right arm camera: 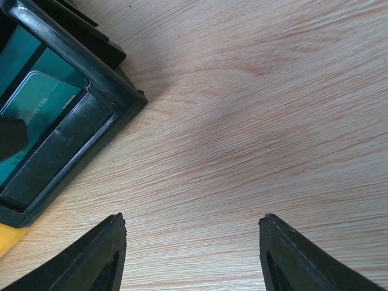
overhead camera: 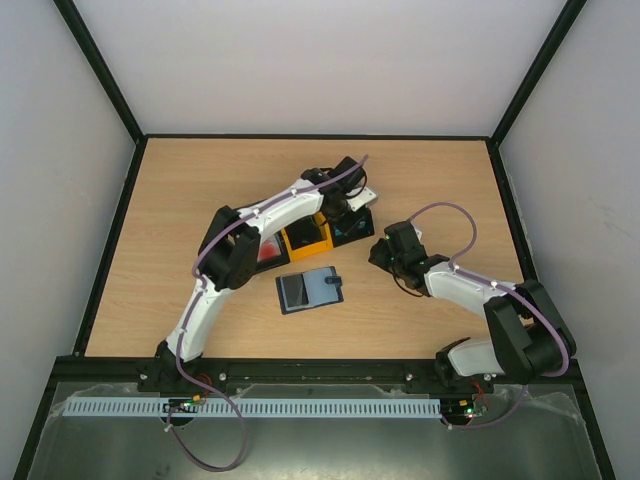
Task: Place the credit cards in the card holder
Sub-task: Pick up the credit card from the storage box.
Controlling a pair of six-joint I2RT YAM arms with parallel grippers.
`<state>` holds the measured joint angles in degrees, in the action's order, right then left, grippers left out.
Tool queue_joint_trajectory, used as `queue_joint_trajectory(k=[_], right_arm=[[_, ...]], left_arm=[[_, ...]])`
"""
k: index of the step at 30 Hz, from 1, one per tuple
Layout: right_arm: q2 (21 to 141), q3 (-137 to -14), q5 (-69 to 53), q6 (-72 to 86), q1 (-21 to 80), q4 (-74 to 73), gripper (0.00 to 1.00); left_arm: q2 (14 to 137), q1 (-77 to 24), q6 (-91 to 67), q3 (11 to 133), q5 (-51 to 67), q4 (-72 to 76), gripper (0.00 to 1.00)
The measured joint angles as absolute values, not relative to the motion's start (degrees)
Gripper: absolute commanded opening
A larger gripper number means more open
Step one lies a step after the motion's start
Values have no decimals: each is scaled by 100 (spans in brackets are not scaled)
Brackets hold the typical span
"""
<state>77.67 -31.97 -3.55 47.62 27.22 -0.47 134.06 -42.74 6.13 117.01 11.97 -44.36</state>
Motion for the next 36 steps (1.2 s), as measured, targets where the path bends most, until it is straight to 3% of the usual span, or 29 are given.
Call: queue_joint_trajectory(k=[7, 14, 25, 30, 36], right_arm=[[7767, -3197, -355, 4762, 2722, -45, 59], [7767, -3197, -357, 4762, 2722, -25, 59], [7767, -3175, -353, 4764, 2722, 27, 59], [7767, -3162, -353, 4764, 2722, 27, 59], [7767, -3162, -353, 4775, 2722, 30, 59]], left_arm=[[13281, -4276, 622, 11703, 1201, -4453, 21], [13281, -4285, 648, 11703, 1227, -4493, 32], [13528, -4313, 711, 11843, 1177, -4622, 30], [13541, -4405, 840, 11856, 1153, -4716, 22], [13541, -4410, 908, 11856, 1166, -4759, 22]])
